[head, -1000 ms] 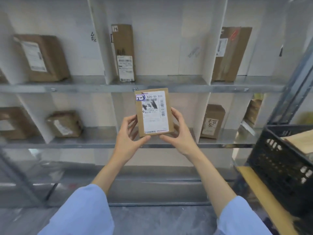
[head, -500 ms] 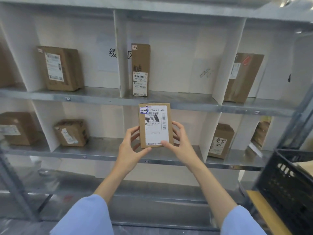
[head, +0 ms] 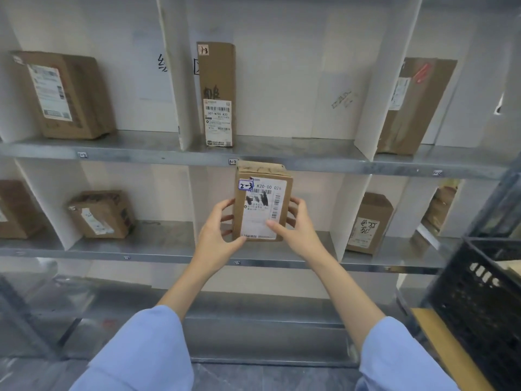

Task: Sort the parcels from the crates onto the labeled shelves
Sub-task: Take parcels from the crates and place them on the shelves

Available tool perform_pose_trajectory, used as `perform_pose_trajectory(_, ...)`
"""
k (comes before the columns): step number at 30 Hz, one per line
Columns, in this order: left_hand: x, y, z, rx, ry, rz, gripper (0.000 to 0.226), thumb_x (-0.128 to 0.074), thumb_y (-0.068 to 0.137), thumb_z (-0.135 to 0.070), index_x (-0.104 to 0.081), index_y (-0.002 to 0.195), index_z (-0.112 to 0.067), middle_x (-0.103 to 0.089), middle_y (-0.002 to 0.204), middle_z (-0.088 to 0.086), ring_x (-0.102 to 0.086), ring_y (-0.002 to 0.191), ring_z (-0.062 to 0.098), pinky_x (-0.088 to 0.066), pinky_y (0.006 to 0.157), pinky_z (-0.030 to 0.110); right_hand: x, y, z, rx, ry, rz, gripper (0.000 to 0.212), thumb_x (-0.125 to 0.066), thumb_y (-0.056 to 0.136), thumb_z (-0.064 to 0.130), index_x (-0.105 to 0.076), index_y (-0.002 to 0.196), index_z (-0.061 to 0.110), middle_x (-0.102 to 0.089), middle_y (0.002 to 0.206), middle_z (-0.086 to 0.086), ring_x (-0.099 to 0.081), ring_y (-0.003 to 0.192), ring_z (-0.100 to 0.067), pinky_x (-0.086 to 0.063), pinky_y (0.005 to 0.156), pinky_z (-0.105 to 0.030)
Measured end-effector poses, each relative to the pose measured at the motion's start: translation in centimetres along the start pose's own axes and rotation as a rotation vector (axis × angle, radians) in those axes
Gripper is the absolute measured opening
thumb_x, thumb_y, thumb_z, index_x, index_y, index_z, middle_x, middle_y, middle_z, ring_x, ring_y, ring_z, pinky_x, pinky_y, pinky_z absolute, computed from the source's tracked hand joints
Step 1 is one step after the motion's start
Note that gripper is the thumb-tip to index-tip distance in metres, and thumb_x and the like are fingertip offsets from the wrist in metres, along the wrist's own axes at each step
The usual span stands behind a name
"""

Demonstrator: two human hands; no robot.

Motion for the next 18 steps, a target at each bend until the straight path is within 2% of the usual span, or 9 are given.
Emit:
perform_pose_trajectory(2,-0.6,0.3,1.2,0.032,-0.009,0.006,0.075,-0.077,0.077,0.000,-0.041,0.137,-0.027,-0.050,0.133,-0.021,-0.052,0.121,0.003,-0.052,0.089,0.019,-0.1,1.1,-1.5,-0.012,0.014,-0.021,0.063,-0.073,0.087,0.013,-0.029,0.130,0.029,-0.051,0.136,0.002,-0.051,0.127,-0.016,-0.052,0.096,-0.025)
perform_pose_trajectory(4,-0.9,0.9,2.7,0.063,0.000,0.012,0.074,-0.077,0.078,0.000,-0.042,0.137,-0.028,-0.050,0.135,-0.015,-0.051,0.122,0.002,-0.051,0.087,0.014,-0.4,2.3,-3.2,-0.030,0.020,-0.046,0.064,-0.073,0.087,0.011,-0.030,0.131,0.029,-0.055,0.132,0.002,-0.054,0.124,-0.018,-0.050,0.100,-0.032)
perform_pose_trajectory(10,-0.7,3.7,7.8,0.155,0.086,0.032,0.072,-0.075,0.081,-0.004,-0.040,0.132,-0.040,-0.050,0.136,-0.016,-0.048,0.121,-0.006,-0.045,0.088,0.016,-3.0,6.7,-8.7,-0.048,0.005,-0.073,0.072,-0.074,0.085,0.009,-0.033,0.144,0.021,-0.056,0.129,0.008,-0.053,0.122,-0.013,-0.046,0.106,-0.037)
perform_pose_trajectory(13,-0.3,4.9,10.9,0.225,0.118,-0.001,0.066,-0.074,0.083,-0.008,-0.043,0.135,-0.034,-0.049,0.139,-0.013,-0.048,0.124,0.002,-0.042,0.090,0.017,-4.6,9.0,-11.7,-0.048,0.009,-0.102,0.074,-0.076,0.083,0.008,-0.035,0.142,0.023,-0.056,0.129,0.008,-0.054,0.121,-0.012,-0.047,0.104,-0.033)
perform_pose_trajectory(18,-0.1,4.9,16.7,0.355,0.143,-0.078,0.061,-0.070,0.086,-0.008,-0.046,0.140,-0.026,-0.048,0.143,-0.011,-0.047,0.127,0.006,-0.044,0.100,0.029,-8.1,13.2,-17.6,-0.083,0.019,-0.155,0.075,-0.075,0.083,0.003,-0.035,0.144,0.020,-0.057,0.133,0.001,-0.055,0.119,-0.012,-0.045,0.107,-0.036)
Point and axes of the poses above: each hand's wrist, its own y-axis towards the middle knuckle, its own x-axis out of the back of the hand, z = x × y, the point moved 3 cm from there along y, towards the middle knuckle
